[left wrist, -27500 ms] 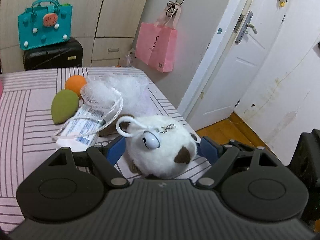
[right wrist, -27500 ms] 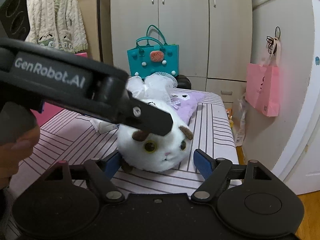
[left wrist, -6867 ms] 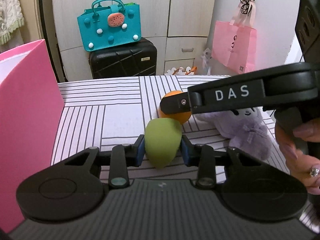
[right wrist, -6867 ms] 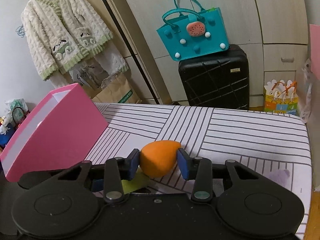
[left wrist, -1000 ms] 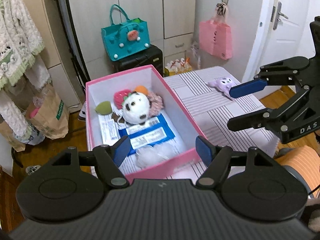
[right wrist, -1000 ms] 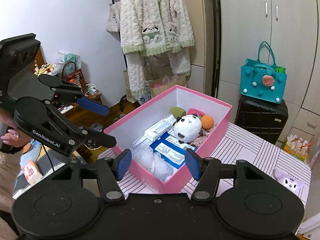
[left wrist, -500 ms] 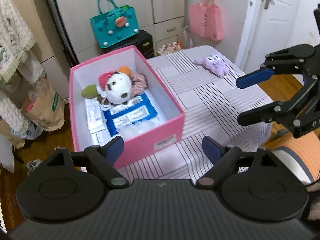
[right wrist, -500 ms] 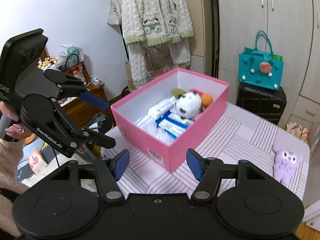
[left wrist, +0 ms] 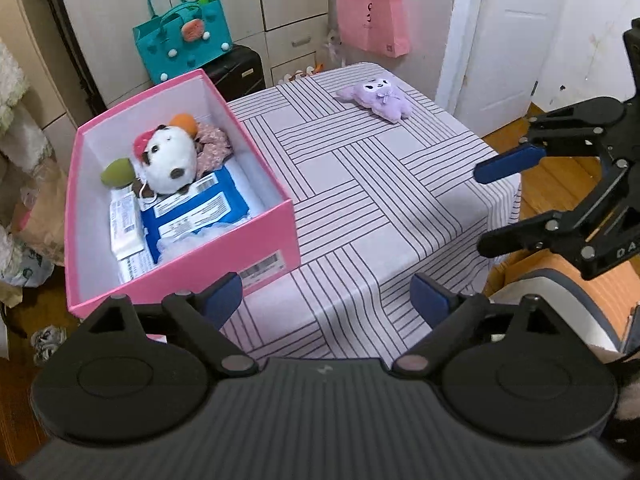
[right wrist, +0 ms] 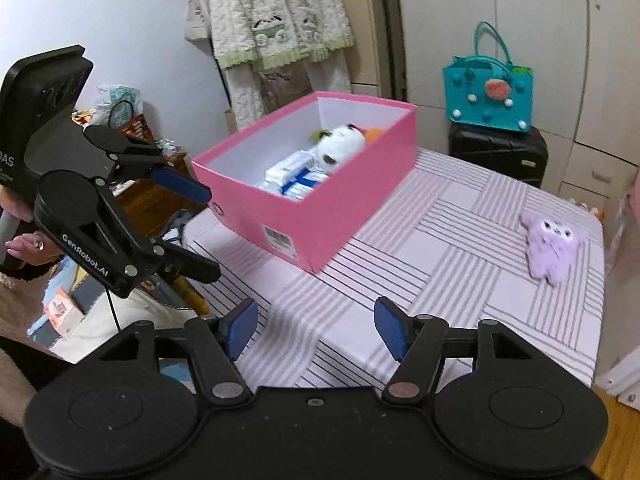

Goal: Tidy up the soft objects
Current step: 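Withdraw both open tools from the box toward the lilac plush, then lower both open tools around the lilac plush toy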

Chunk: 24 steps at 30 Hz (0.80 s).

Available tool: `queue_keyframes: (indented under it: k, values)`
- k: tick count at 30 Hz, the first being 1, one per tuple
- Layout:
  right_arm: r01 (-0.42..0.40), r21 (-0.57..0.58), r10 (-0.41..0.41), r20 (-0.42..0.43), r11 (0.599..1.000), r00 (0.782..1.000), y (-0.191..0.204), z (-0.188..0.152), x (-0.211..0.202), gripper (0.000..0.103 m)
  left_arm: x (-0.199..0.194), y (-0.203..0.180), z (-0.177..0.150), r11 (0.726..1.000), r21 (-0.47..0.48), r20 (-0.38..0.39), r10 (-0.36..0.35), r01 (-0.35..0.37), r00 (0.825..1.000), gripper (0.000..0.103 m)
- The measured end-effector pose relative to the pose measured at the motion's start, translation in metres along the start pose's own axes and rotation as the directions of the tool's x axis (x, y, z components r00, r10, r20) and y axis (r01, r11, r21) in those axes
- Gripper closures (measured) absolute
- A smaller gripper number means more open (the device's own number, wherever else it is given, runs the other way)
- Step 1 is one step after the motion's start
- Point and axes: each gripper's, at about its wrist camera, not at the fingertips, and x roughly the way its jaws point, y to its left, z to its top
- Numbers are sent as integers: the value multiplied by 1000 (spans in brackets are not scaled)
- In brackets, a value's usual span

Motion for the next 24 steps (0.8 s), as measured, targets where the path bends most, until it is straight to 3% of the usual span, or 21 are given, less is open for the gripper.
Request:
queue_keyframes:
  k: [6,10,16,24]
  values:
    - [28,26,-27,-16,999,1000,-19,-17,6,34,24,-10,4,1000,16,-13,11,-11,1000,12]
    - [82,27,-83,21,996,996,-30,-26,9,33,37,-16,9,1000,11,-10,2,-2,1000,12]
    - [177,45,-180,104,983,978,-54,-39,18,33,51,-26,21,1000,-10,94,-15,17,995,12]
    - [263,111,-280,186,958,942,-92,-48,41,33,76,-44,39,1000,-20,262,8,-3,965,12]
